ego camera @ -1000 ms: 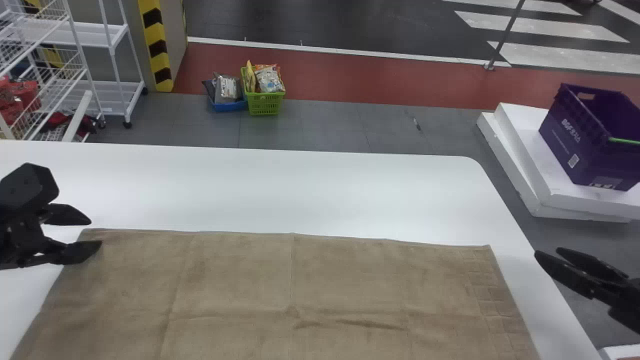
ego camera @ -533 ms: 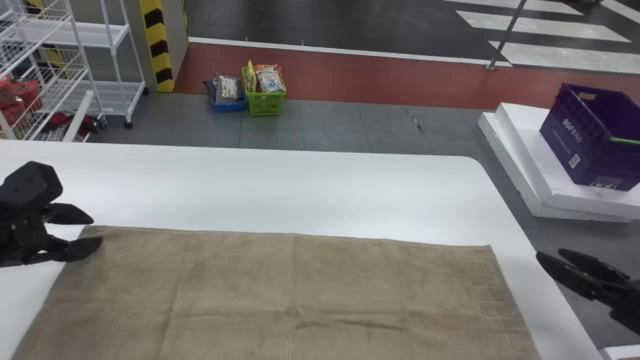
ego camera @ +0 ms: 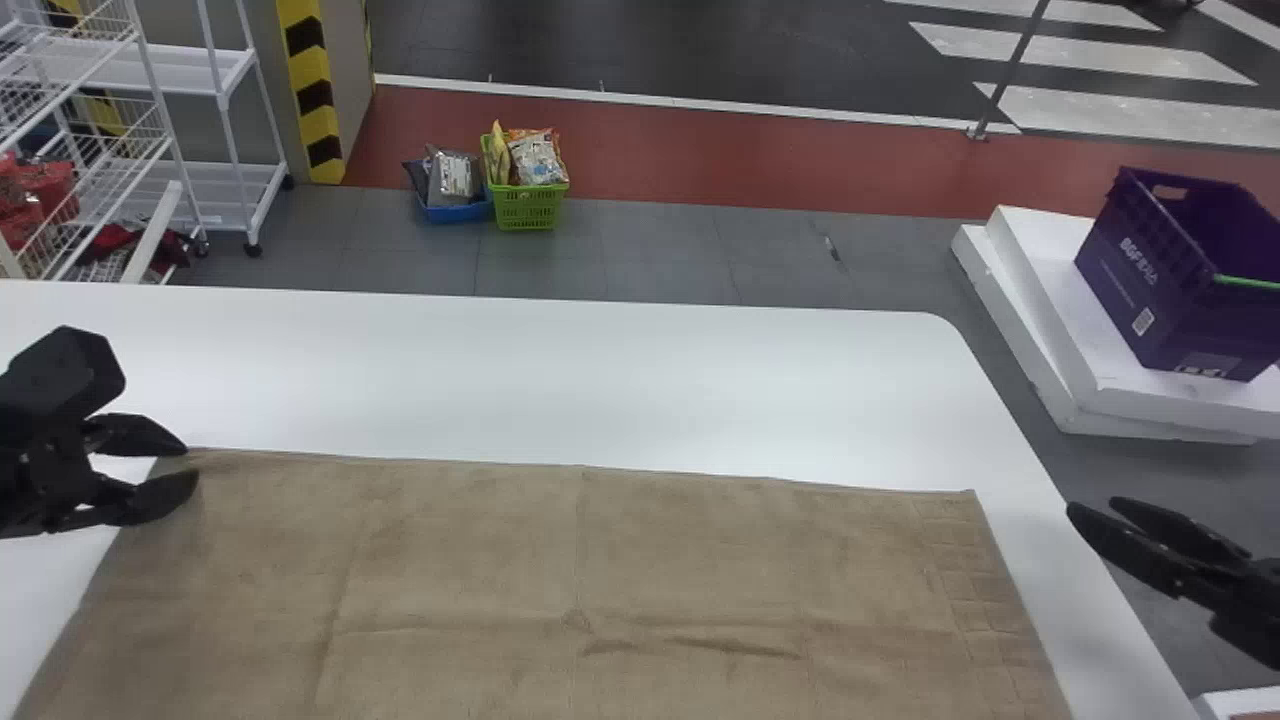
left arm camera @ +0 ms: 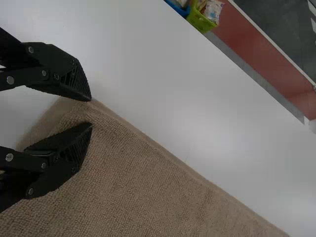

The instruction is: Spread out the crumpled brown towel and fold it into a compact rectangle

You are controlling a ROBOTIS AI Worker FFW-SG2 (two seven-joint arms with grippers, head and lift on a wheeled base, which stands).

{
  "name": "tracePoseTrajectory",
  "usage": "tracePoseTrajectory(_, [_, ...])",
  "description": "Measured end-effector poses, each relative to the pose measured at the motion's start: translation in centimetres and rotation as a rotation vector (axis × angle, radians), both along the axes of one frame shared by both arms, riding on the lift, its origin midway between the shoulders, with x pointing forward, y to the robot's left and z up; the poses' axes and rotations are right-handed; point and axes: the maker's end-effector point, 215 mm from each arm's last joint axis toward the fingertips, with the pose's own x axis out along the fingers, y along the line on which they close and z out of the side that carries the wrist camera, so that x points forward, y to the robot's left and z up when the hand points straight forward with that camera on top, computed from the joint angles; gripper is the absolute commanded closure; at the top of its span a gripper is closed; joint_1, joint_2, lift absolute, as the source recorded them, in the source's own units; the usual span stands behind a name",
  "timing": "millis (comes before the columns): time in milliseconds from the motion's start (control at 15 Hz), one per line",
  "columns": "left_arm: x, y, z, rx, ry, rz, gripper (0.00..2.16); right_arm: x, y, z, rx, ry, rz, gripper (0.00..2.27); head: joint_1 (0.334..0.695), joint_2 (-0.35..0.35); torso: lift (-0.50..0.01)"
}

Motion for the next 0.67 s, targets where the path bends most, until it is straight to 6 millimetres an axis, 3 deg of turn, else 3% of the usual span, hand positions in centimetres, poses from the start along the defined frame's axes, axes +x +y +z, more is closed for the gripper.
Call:
tracePoseTrajectory(67, [0.01,0.04,-0.03,0.002,-0.001,0.0,1.2,0.05,-0.08,0.05,-0.002,-0.002,0.0,0.23,0.695,-0.178,-0.127])
tracePoseTrajectory(667, [0.16,0.33,0.33,0.001,-0.029,0.014,1.2,0.36,-0.44,0.32,-0.008,-0.011,-0.004,0.23,0.695,-0.178,-0.127])
